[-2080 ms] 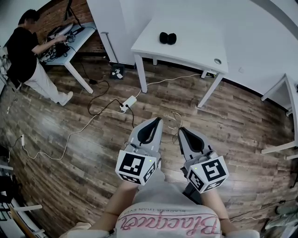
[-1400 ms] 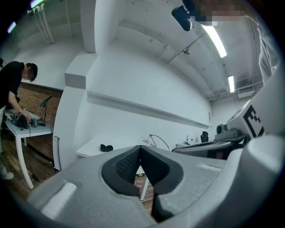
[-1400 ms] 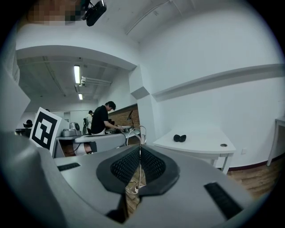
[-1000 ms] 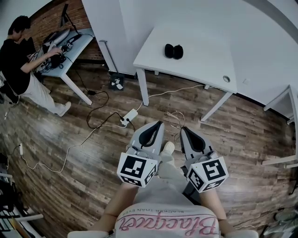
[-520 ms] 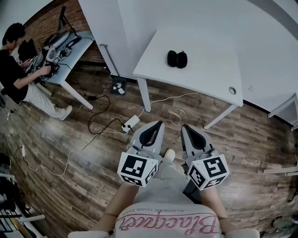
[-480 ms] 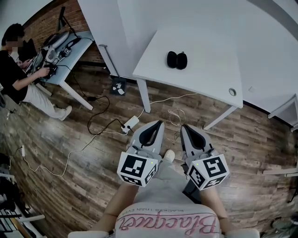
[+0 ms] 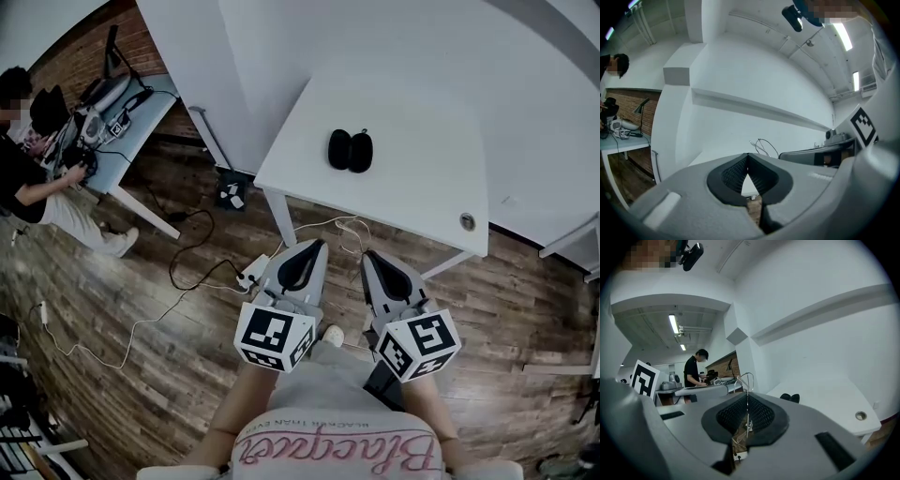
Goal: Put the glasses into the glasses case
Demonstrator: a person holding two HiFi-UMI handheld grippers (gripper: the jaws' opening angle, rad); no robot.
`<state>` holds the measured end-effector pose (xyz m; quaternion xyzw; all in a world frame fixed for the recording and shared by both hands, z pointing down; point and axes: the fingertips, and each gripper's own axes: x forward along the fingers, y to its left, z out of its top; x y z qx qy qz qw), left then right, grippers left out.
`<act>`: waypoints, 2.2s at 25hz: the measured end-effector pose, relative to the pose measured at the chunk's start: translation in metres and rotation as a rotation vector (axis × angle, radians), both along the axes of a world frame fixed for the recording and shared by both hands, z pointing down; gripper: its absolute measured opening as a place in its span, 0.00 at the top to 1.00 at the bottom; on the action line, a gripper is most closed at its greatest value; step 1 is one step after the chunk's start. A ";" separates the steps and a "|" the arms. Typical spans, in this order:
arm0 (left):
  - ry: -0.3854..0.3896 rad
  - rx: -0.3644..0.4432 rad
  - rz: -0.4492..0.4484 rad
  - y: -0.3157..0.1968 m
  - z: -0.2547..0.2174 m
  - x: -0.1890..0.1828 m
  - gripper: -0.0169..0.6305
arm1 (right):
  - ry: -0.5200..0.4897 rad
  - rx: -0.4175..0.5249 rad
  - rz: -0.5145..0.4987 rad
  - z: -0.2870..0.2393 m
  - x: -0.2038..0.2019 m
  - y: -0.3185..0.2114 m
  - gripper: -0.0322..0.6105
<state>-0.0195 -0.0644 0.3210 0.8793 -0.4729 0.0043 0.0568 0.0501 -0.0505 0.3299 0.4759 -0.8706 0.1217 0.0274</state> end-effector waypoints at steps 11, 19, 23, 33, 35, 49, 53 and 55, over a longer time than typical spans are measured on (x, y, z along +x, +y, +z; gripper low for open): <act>-0.012 -0.021 -0.002 -0.069 0.009 0.013 0.97 | -0.022 -0.038 0.017 0.010 0.022 -0.074 0.93; -0.019 -0.033 0.029 -0.116 0.017 0.018 0.97 | -0.013 -0.081 0.057 0.023 0.031 -0.119 0.93; -0.023 -0.047 0.060 -0.147 0.025 0.013 0.97 | 0.009 -0.081 0.084 0.026 0.026 -0.147 0.93; -0.065 -0.042 0.187 -0.251 0.027 0.000 0.97 | 0.009 -0.104 0.207 0.034 0.011 -0.239 0.93; -0.062 -0.049 0.202 -0.274 0.029 -0.005 0.97 | 0.007 -0.121 0.232 0.039 0.009 -0.258 0.93; -0.072 -0.143 0.426 -0.370 0.069 0.007 0.97 | 0.027 -0.247 0.416 0.088 0.013 -0.353 0.93; -0.076 -0.167 0.471 -0.386 0.082 0.015 0.97 | 0.015 -0.272 0.435 0.109 0.019 -0.368 0.93; -0.085 -0.176 0.493 -0.390 0.089 0.018 0.97 | 0.013 -0.290 0.446 0.119 0.022 -0.371 0.93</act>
